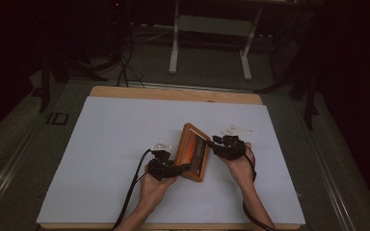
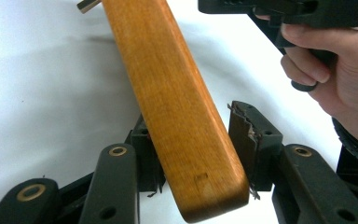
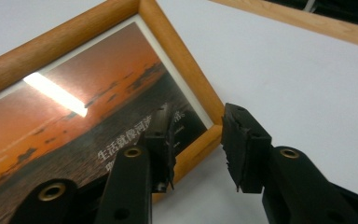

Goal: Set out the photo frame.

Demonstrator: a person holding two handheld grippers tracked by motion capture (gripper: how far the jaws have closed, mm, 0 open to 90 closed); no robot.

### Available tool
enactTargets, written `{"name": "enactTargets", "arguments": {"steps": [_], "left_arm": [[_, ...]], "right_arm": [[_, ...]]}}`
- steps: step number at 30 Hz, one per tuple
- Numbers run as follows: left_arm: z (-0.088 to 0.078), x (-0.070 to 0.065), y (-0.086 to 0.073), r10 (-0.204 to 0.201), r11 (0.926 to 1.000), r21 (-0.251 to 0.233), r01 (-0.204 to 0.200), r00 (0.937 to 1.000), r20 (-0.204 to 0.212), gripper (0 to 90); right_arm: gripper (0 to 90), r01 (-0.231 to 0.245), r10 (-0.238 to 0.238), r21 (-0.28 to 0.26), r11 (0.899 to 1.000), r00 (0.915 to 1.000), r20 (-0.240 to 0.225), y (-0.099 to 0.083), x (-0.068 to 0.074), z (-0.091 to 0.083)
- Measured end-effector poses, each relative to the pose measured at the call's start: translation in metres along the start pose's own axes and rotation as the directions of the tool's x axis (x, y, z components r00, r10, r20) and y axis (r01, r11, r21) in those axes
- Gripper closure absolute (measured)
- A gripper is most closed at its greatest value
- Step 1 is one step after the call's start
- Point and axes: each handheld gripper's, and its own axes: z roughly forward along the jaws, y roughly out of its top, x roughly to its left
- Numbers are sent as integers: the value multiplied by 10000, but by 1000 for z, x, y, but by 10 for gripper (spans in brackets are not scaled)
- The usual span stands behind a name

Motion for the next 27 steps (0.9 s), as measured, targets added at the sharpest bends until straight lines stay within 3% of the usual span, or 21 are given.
{"name": "enactTargets", "arguments": {"steps": [3,6,10,15,17,20,27], "left_arm": [[1,-4,0,70,9999,-106,-70,10000,27,616],[1,-12,0,390,9991,-185,-393,9991,-182,629],[2,-17,0,522,9982,-270,-528,9984,-229,649],[5,-27,2,933,9952,-277,-942,9951,-342,668],[7,-32,3,1173,9925,-299,-1185,9923,-393,680],[11,-43,5,1740,9840,-268,-1762,9824,-682,688],[16,-54,6,2250,9730,-294,-2288,9695,-975,690]], "right_arm": [[629,111,-111,-146,9998,9999,7,2,-1,-9],[623,186,-185,-377,9991,9998,33,6,-3,-20],[619,112,-99,-909,9958,9999,141,11,-7,-41],[609,98,-82,-1125,9936,9999,152,15,-11,-60],[607,55,-38,-1234,9923,9999,141,16,-13,-64],[606,-8,31,-1384,9904,9999,170,17,-14,-70],[607,-27,73,-1664,9861,9996,270,19,-14,-79]]}}
